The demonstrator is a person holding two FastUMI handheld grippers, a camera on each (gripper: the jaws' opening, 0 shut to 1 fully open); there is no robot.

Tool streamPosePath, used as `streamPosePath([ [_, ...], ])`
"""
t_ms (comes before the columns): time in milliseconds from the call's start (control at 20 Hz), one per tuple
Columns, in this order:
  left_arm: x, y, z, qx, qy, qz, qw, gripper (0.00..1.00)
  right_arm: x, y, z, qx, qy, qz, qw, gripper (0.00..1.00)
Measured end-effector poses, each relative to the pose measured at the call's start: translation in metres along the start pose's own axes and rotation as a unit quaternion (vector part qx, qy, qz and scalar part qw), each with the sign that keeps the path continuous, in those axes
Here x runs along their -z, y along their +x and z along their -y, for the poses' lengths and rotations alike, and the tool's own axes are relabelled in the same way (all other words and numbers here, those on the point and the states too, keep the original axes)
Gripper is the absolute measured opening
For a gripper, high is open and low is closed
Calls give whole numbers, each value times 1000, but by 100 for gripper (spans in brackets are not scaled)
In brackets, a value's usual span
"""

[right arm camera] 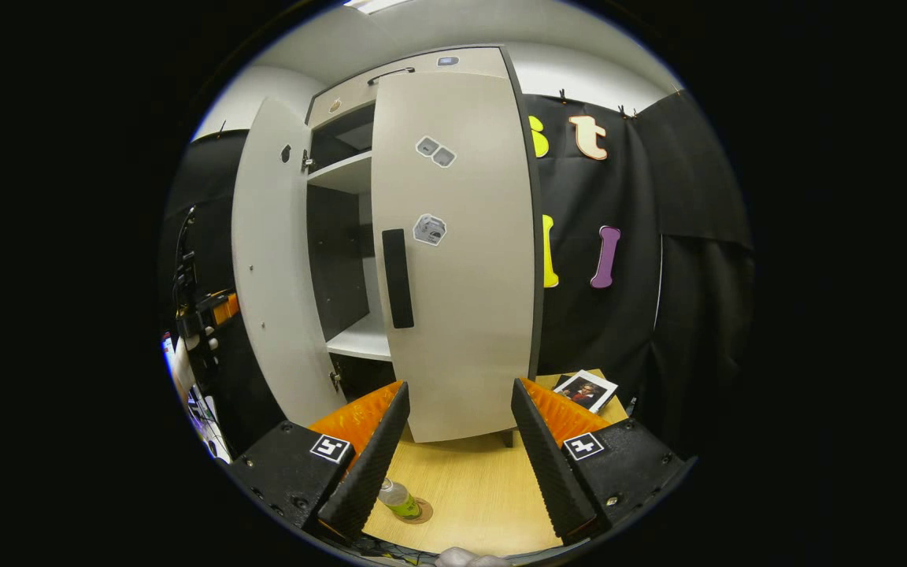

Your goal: Grasp the bottle in the cabinet with the left hand and place it on the coaster, then close the right door with the right hand and the left door with the left hand.

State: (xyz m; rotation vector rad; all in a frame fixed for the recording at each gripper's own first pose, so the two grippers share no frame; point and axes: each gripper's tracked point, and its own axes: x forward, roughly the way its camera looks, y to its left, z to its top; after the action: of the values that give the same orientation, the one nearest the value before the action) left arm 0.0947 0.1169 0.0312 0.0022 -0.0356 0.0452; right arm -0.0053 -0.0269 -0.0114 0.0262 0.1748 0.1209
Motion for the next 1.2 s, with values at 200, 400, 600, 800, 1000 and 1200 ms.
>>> streamPosePath([
  [200,-2,11,25,18,4,4,1000,87,-6,-4,5,6,3,4,1000,81],
  [400,9,15,41,25,9,-14,1000,96,-10,-8,10,14,7,10,1000,81],
  [600,8,15,48,34,14,-14,999,96,-12,-10,12,16,7,11,1000,81],
  [800,7,11,51,36,13,-14,999,96,-12,-9,8,14,10,12,1000,81],
  [1000,13,0,54,29,6,-29,999,96,-16,-9,4,16,8,18,1000,81],
  [1200,14,-23,70,39,-4,-34,999,96,-23,-10,-2,17,16,31,999,81],
])
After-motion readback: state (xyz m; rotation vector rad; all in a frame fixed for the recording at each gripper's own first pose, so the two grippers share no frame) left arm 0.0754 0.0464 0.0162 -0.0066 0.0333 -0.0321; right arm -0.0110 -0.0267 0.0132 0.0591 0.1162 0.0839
